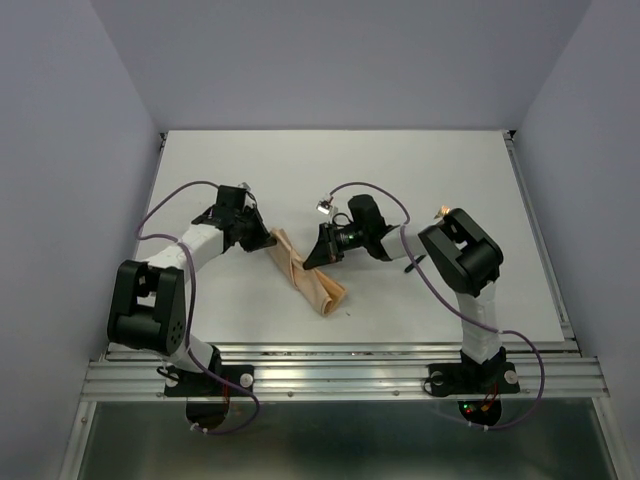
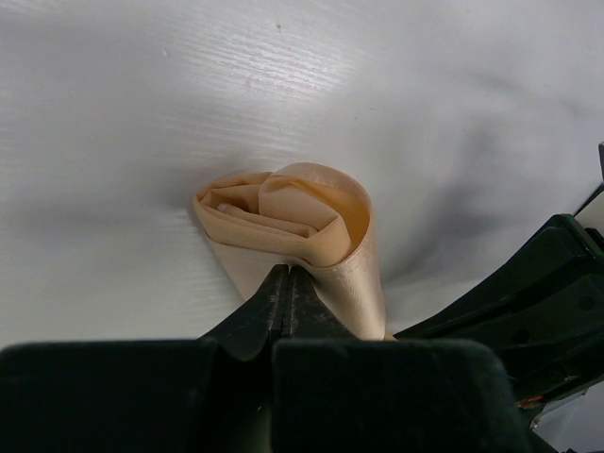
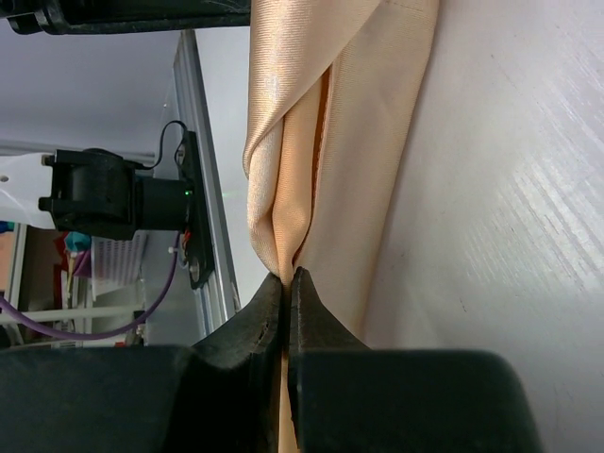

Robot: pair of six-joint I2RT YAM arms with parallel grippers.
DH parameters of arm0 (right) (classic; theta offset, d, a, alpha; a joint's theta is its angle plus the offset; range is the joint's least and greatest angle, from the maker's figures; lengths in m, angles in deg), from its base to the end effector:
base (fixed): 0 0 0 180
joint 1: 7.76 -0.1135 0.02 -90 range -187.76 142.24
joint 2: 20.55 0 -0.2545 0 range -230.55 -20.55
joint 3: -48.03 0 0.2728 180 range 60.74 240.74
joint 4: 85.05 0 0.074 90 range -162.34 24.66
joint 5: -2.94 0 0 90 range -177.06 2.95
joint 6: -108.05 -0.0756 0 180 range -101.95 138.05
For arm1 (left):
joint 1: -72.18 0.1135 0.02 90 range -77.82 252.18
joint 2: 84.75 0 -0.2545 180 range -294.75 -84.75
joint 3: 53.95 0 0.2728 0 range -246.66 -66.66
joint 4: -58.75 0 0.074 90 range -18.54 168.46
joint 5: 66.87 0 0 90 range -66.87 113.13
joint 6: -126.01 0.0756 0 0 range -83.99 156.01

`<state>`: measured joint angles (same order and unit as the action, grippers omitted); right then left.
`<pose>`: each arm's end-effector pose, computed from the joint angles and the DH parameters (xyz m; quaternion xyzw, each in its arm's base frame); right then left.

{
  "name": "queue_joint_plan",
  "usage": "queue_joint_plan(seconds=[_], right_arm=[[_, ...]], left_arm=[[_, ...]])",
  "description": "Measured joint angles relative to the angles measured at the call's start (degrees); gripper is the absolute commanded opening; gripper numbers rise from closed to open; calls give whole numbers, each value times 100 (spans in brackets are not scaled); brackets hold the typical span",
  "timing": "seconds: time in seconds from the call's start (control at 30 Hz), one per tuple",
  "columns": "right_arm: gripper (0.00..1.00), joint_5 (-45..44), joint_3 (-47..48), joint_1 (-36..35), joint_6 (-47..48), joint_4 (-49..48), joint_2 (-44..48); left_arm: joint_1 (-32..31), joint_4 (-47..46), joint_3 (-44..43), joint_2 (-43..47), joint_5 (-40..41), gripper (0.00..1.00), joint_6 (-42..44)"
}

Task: Fold the napkin into a case and place the utensils inside
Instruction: Turn over the smaller rectangle-folded napkin at the center of the board, then move the smaller rectangle-folded napkin to the center of the board.

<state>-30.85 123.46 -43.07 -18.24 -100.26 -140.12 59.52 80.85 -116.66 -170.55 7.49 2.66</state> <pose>0.3251 0.3073 0.0887 -0.2328 0.7618 0.5912 0.1261 0.3426 -0.0979 0.1562 -0.1135 0.9103 -0.2634 0.2984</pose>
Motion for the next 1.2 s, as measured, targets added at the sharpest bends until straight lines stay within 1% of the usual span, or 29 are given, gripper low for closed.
queue_joint_plan(seconds=[0.03, 0.07, 0.13, 0.17, 0.2, 0.27, 0.3, 0.47, 0.57, 0.63, 0.77, 0.83, 0.87, 0.93, 0.97, 1.0, 1.07, 1.2], right_arm=[[1, 0, 0, 7, -2, 0, 0], [4, 2, 0, 20, -2, 0, -2], [19, 2, 0, 44, -15, 2, -7], [39, 0, 0, 61, -11, 2, -7], [48, -2, 0, 76, -66, 4, -7], [54, -11, -2, 120, -68, 4, -7], [61, -26, -11, 164, -81, -2, -7], [66, -278, -326, 400, 17, 101, 79], [68, -632, -409, 483, 310, 531, 315], [69, -1110, -455, 503, 555, 979, 684], [68, -1982, -557, 496, 894, 1738, 1493], [58, -2472, -601, 496, 1012, 2074, 1939], [46, -2802, -634, 459, 1073, 2229, 2162], [27, -3174, -654, 378, 1154, 2511, 2452], [11, -3445, -662, 256, 1123, 2671, 2612], [7, -3613, -675, 114, 1113, 2771, 2715], [1, -3864, -745, -210, 1043, 2918, 2874], [1, -4207, -1005, -863, 758, 3112, 2977]], left_arm=[[-17, -11, -31, -44, -9, 0, -11], [-46, -22, -57, -81, -15, 0, -15], [-90, -42, -111, -157, -33, 0, -31], [-116, -55, -140, -195, -39, 0, -39], [-142, -74, -177, -251, -46, 0, -50], [-181, -122, -245, -356, -50, 0, -81], [-203, -168, -284, -446, -68, 0, -103], [-284, -284, -474, -796, -122, 0, -186], [-343, -378, -673, -1029, -144, 0, -232], [-354, -404, -789, -1154, -166, 0, -258], [-413, -483, -1003, -1410, -195, 0, -282], [-433, -498, -1073, -1491, -199, 0, -291], [-442, -505, -1102, -1515, -199, 0, -295], [-452, -514, -1145, -1539, -192, 0, -299], [-455, -514, -1161, -1539, -192, 0, -299], [-455, -509, -1196, -1543, -188, 0, -302], [-459, -514, -1257, -1563, -181, 0, -302], [-459, -553, -1349, -1648, -164, 0, -315]])
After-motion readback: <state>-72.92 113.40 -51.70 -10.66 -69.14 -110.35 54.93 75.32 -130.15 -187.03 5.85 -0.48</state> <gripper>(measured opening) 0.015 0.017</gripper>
